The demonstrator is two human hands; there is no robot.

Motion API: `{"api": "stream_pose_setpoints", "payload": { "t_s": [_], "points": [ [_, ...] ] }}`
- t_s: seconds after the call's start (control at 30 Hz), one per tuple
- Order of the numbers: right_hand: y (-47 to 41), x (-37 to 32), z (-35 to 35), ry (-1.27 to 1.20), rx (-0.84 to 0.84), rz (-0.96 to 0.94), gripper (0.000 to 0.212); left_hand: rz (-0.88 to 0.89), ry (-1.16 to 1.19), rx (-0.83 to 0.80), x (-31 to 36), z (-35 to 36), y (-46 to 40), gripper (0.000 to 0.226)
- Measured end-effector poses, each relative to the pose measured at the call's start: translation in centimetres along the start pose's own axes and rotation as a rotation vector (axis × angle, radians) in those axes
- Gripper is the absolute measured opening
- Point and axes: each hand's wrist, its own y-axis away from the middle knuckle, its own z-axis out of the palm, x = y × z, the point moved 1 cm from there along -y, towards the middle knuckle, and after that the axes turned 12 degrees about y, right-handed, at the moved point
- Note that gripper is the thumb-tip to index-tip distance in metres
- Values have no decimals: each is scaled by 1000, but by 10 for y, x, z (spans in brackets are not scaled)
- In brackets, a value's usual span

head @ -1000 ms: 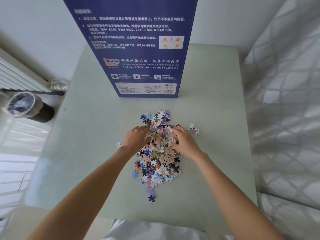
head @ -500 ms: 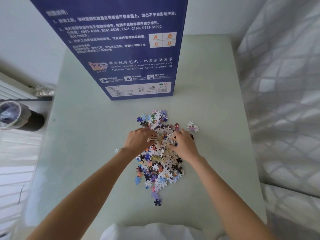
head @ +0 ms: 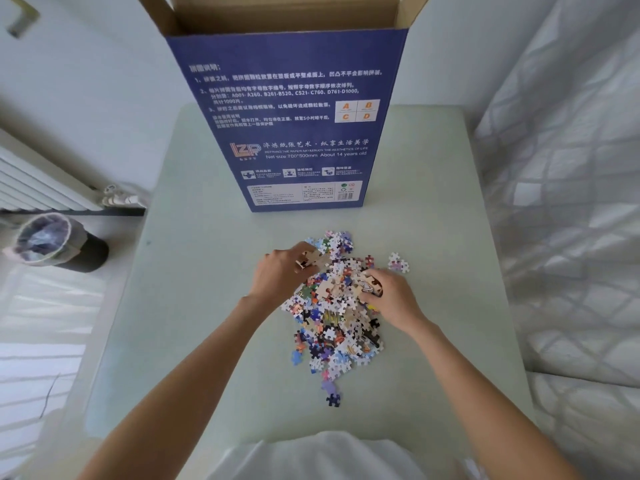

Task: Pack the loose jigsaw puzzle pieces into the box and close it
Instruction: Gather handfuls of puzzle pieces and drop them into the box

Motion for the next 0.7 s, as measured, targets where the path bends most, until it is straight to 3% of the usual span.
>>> {"api": "stream_pose_setpoints", "payload": {
  "t_s": [0.23, 0.47, 0.63, 0.7],
  "points": [
    [1, -27, -52, -93, 51, -99, 43, 258, 48, 271, 31, -50, 14, 25],
    [-21, -92, -176, -188, 323, -346, 32, 462, 11, 580, 90, -145, -25, 24],
    [-57, -144, -266, -141, 575, -453, 33, 476, -91, 700, 140, -218, -82, 29],
    [-74, -159, -290, -124, 644, -473, 31, 407, -159, 666, 148, -239, -105, 32]
  ]
}}
